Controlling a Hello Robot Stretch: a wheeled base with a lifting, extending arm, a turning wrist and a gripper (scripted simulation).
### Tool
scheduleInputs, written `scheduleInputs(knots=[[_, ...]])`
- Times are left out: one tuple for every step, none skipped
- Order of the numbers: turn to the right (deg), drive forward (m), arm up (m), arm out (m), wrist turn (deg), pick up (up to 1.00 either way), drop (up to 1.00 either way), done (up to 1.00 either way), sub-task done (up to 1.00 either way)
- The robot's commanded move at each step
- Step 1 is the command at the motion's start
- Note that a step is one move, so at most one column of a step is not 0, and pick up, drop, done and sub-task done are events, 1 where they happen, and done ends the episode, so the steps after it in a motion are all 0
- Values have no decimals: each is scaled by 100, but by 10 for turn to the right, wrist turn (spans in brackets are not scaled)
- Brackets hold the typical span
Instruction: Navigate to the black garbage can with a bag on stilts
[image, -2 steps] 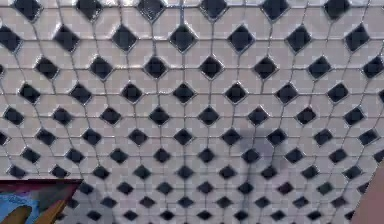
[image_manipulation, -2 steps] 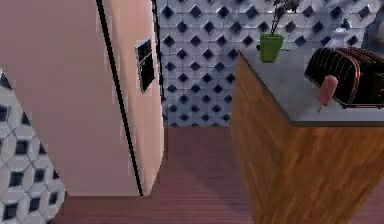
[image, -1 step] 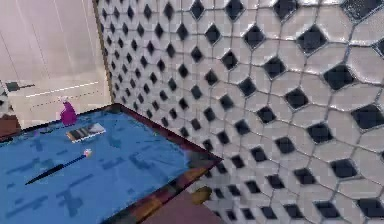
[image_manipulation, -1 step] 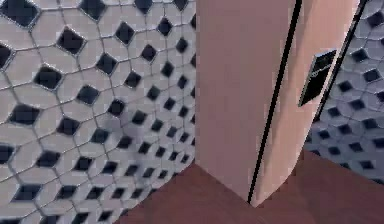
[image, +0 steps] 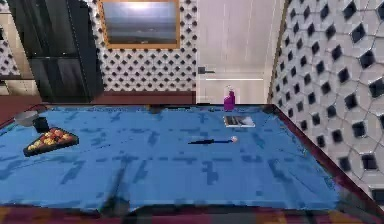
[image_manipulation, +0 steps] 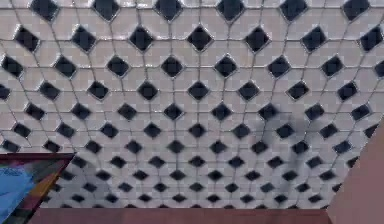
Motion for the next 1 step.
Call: scheduleInputs(knots=[[-450, 0, 0, 0, 0, 0, 0, 0, 0]])
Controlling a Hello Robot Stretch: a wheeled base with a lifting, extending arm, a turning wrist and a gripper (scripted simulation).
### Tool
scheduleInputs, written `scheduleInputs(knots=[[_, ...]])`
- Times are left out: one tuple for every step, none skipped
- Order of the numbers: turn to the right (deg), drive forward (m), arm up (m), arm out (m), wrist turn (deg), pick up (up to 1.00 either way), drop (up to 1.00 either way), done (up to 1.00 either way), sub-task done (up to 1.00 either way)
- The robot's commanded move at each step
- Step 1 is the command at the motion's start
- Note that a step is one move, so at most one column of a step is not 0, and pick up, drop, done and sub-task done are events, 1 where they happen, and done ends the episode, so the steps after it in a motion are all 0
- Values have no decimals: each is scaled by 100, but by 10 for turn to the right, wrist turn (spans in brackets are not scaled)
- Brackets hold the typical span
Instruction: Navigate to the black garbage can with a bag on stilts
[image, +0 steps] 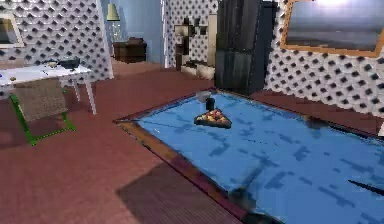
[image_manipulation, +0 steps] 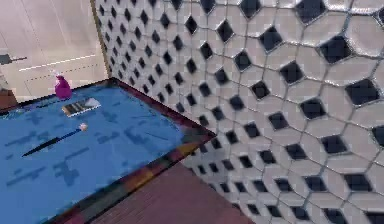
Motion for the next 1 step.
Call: scheduleInputs(knots=[[-420, 0, 0, 0, 0, 0, 0, 0, 0]])
